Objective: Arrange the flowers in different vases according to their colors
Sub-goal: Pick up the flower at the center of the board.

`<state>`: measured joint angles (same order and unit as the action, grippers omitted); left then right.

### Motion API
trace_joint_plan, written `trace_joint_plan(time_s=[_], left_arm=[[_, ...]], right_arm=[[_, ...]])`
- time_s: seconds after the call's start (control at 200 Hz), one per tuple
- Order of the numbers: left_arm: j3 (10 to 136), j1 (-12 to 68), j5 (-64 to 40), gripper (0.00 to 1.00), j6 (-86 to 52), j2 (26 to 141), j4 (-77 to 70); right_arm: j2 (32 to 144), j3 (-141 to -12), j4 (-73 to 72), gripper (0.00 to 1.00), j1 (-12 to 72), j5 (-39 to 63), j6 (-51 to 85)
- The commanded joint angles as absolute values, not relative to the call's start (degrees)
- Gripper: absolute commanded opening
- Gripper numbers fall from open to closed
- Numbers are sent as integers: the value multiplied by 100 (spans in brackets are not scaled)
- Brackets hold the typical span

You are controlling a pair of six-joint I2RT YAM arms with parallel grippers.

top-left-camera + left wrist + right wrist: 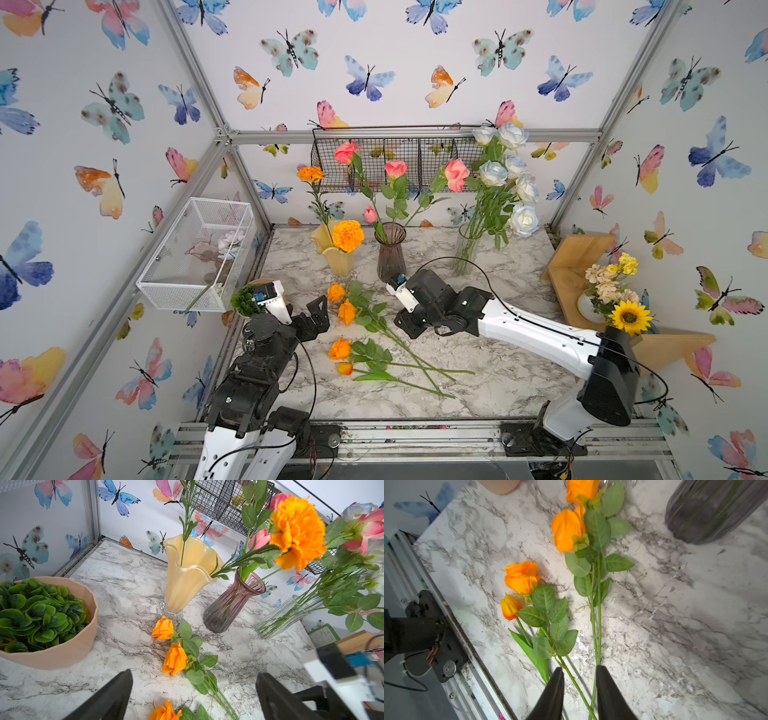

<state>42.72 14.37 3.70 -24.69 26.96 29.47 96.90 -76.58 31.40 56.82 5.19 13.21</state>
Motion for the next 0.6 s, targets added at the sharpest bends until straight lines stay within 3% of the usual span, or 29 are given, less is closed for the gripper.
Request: trace_joint_plan(time_s=[0.0,0.31,0.596], left_arm=[[4210,1450,333,99,-2470,2559,2918],[4134,1450,282,99,-2488,2525,2814],[4120,1450,305,99,-2503,2514,2793]], right_arm=[[10037,-7906,3186,27,5579,917,1300],[10796,-7802,2653,27,5115,1526,1391],[11321,-7893,2550,33,5106,1655,1336]])
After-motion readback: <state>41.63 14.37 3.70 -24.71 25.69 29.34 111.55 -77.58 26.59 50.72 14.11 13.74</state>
